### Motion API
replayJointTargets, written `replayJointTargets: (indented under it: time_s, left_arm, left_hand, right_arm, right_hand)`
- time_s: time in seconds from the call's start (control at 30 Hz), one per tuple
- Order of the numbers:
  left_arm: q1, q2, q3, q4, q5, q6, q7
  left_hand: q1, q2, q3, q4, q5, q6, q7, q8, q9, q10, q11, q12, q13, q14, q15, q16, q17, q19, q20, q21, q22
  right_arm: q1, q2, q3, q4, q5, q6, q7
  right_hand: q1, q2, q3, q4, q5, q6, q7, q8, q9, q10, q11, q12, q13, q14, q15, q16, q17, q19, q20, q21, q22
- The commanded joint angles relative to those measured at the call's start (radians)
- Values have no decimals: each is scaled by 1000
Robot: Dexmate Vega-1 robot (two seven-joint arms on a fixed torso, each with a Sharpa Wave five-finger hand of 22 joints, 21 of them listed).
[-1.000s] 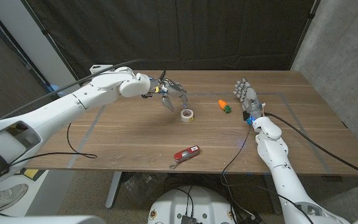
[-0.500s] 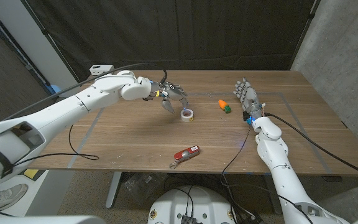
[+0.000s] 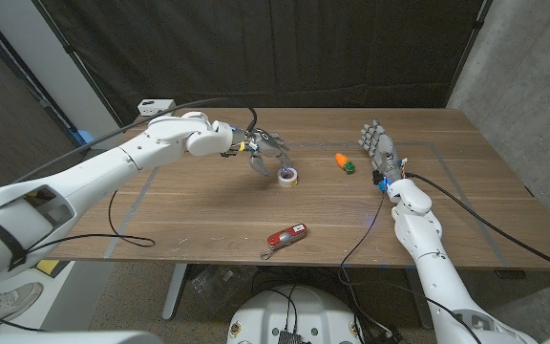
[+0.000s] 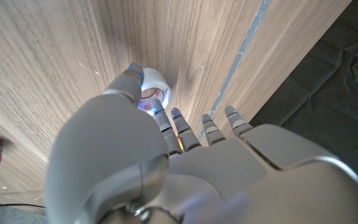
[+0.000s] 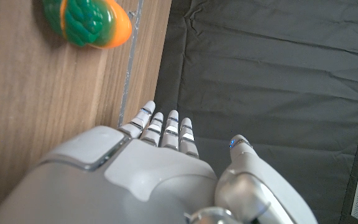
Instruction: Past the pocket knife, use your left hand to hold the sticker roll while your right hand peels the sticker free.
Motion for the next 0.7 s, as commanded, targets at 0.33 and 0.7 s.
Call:
replayJointTargets:
  time_s: [0.33, 0.7]
  left_arm:
    - [11, -7, 11, 62, 83, -76, 188]
    - [19, -10, 13, 82, 126, -93, 259]
  left_hand:
    - [-1, -17, -12, -1, -3, 42, 35, 35, 15, 31, 21, 17, 14, 22, -60, 16, 5, 18, 0, 1, 3]
    - [10, -17, -17, -5, -2, 64, 42, 65, 29, 36, 37, 24, 33, 43, -72, 24, 10, 32, 0, 2, 3]
  right_arm:
    - [20, 5, -3, 31, -4, 8, -9]
    - [31, 4, -5, 42, -7, 7, -10]
  right_hand:
    - [2, 0, 2, -1, 7, 9, 4, 1, 6, 11, 1, 8, 5, 8, 1, 0, 3, 6, 1, -6, 6]
    - [1, 0, 2, -1, 7, 10, 4, 1, 6, 12, 1, 7, 5, 10, 3, 0, 3, 8, 0, -8, 6]
